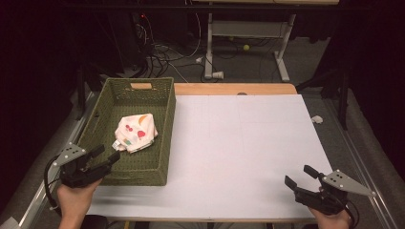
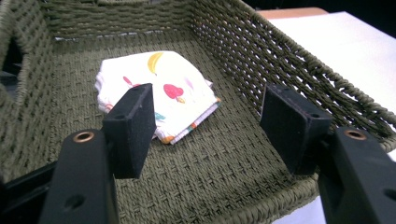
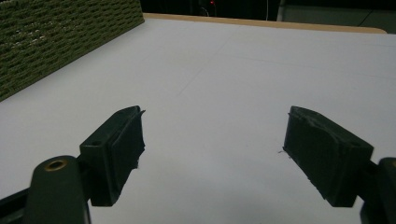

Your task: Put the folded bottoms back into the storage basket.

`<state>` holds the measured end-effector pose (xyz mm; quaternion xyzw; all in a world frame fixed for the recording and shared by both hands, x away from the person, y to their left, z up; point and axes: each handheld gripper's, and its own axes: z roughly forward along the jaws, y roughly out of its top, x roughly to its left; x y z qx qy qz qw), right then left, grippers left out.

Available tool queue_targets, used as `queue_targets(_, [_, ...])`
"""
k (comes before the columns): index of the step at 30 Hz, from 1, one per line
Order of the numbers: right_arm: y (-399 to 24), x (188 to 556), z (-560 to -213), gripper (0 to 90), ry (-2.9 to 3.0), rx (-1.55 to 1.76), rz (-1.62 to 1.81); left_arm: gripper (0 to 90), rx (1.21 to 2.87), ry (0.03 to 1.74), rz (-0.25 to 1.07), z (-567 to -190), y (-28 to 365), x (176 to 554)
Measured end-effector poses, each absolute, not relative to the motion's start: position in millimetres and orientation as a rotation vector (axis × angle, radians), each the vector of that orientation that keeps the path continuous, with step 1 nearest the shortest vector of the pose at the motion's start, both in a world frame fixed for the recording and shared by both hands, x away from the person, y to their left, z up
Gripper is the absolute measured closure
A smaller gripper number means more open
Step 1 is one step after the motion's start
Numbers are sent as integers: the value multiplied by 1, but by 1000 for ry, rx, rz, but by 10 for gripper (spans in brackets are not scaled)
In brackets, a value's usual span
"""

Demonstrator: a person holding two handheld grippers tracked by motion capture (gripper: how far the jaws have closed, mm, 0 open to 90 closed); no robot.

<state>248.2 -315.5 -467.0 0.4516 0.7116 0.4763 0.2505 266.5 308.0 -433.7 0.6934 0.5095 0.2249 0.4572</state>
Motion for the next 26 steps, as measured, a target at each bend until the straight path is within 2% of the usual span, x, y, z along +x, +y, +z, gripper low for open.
queue_targets(26, [-315, 247, -466, 207, 1929, 1219, 1300, 341, 1665, 1264, 584, -448, 312, 255])
